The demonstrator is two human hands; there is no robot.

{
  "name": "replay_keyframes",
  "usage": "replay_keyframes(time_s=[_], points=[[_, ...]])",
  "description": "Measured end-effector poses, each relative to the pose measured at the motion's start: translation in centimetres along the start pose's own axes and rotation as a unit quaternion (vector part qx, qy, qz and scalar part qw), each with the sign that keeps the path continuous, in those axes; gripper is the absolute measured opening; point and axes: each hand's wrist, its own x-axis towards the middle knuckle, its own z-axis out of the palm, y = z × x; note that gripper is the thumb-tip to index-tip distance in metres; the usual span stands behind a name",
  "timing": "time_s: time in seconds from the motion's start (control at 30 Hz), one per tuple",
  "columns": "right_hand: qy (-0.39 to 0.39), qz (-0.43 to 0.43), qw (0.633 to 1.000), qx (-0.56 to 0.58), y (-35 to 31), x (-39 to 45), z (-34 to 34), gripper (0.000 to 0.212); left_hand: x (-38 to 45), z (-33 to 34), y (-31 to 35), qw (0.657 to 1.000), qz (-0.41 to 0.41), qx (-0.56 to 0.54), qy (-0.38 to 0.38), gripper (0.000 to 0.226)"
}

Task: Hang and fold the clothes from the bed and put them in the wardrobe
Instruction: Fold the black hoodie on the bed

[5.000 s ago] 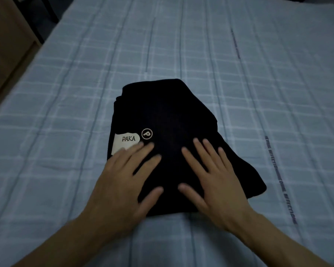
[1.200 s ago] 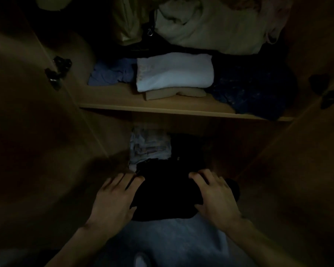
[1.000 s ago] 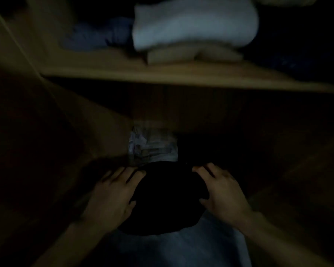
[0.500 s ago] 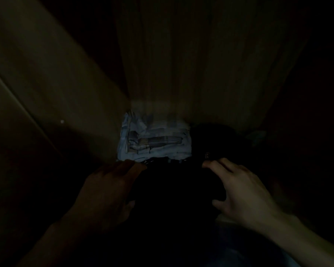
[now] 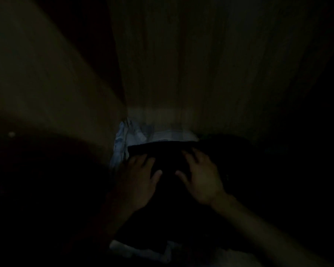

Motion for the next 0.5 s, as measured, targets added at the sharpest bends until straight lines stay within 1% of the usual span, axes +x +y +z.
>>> replay_keyframes(time_s=[0.03,0.07,0.1,0.13,0.2,0.27,0.37,0.5], points=[[-0.044,0.0,0.999,0.002,-0.2,-1.1,3.2,0.074,-0.6,2.7,0.5,0.997,-0.028,0.008,-0.064,0.082],[-0.098,-0.016,0.995,-0.007,-0.6,-2.3,6.3,0.085,-1.4,5.4,0.7,0.995,-0.034,0.006,-0.097,0.093],[-0.129,-0.016,0.991,-0.01,0.0,-3.2,9.4,0.09,-1.9,8.2,0.3,0.994,-0.039,-0.005,-0.104,0.098],[-0.138,-0.007,0.99,-0.012,0.9,-3.7,11.6,0.087,-2.2,10.2,-0.3,0.994,-0.044,-0.015,-0.099,0.096],[-0.099,0.005,0.995,-0.014,2.6,-4.0,14.5,0.076,-1.8,13.2,-1.5,0.995,-0.055,-0.026,-0.077,0.084],[-0.058,0.002,0.998,-0.021,3.1,-3.9,16.3,0.071,-1.4,14.5,-2.0,0.997,-0.044,-0.033,-0.047,0.078],[-0.046,-0.007,0.999,-0.013,3.2,-3.9,16.5,0.072,-1.8,14.8,-2.1,0.998,-0.029,-0.052,-0.023,0.075],[-0.053,-0.001,0.999,-0.007,3.0,-3.7,16.6,0.072,-1.6,15.1,-2.4,0.997,-0.036,-0.059,-0.023,0.074]])
